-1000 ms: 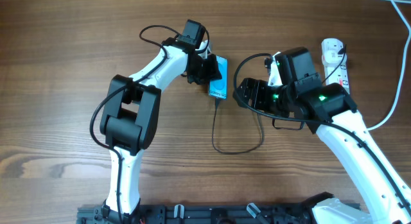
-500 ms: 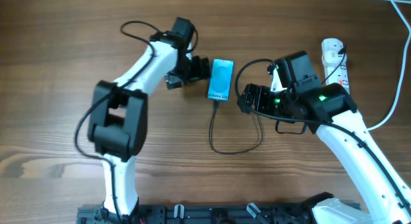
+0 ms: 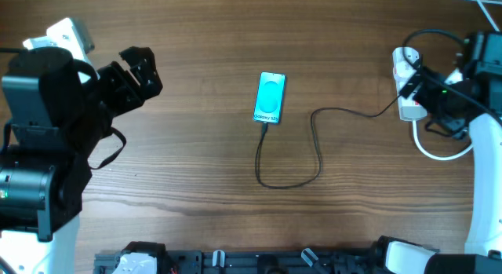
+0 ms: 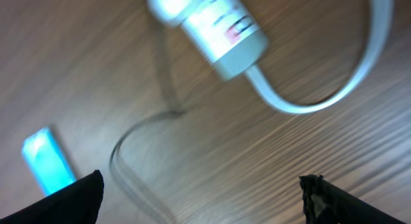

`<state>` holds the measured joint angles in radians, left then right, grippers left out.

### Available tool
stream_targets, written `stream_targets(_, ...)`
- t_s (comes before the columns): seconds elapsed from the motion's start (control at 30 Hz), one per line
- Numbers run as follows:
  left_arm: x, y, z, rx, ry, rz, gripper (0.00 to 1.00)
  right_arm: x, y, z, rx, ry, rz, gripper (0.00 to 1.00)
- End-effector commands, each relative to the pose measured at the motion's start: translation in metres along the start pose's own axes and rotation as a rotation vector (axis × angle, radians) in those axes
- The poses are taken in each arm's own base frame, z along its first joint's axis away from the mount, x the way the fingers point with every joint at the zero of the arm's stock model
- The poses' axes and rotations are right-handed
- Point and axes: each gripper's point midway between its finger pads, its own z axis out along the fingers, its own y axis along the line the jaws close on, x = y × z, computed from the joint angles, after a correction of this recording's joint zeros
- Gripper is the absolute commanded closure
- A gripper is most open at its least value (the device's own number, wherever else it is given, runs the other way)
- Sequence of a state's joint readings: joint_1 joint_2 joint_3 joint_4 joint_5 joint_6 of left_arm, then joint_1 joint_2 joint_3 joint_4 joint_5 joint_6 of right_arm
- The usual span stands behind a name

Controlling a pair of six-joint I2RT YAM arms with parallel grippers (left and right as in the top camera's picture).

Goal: Plug charger to phone and switch on socket

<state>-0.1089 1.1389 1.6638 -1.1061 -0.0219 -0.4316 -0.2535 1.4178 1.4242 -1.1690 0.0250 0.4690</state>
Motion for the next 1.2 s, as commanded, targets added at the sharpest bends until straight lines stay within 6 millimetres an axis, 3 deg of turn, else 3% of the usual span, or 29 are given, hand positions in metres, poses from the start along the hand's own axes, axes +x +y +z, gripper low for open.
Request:
stream_targets(0.0,0.014,0.013,0.003,-0.055,0.057,0.011,0.00,-0.040,-0.051,-0.002,0.153,-0.138,0.265,0.00)
stream_targets(0.07,0.021,0.017,0.002,-0.072,0.088,0.012,0.00,-0.054,-0.062,0.012,0.169,-0.150,0.312,0.00)
stream_targets(0.27,0.026,0.019,0.002,-0.083,0.109,0.013,0.00,-0.078,-0.077,0.095,0.233,-0.095,0.336,0.00)
stream_targets(0.47,0.026,0.019,0.002,-0.083,0.109,0.013,0.00,-0.094,-0.067,0.152,0.172,-0.083,0.289,0.00)
stream_targets(0.6,0.026,0.019,0.002,-0.083,0.109,0.013,0.00,-0.095,-0.059,0.174,0.139,-0.073,0.294,0.00)
stream_targets(0.77,0.026,0.019,0.002,-0.083,0.109,0.013,0.00,-0.078,-0.060,0.207,0.168,-0.007,0.349,0.00)
stream_targets(0.97,0.026,0.019,0.002,-0.083,0.109,0.013,0.00,-0.064,-0.042,0.220,0.166,0.029,0.317,0.00)
stream_targets(1.17,0.026,0.019,0.002,-0.083,0.109,0.013,0.00,-0.058,-0.048,0.235,0.191,0.046,0.322,0.00)
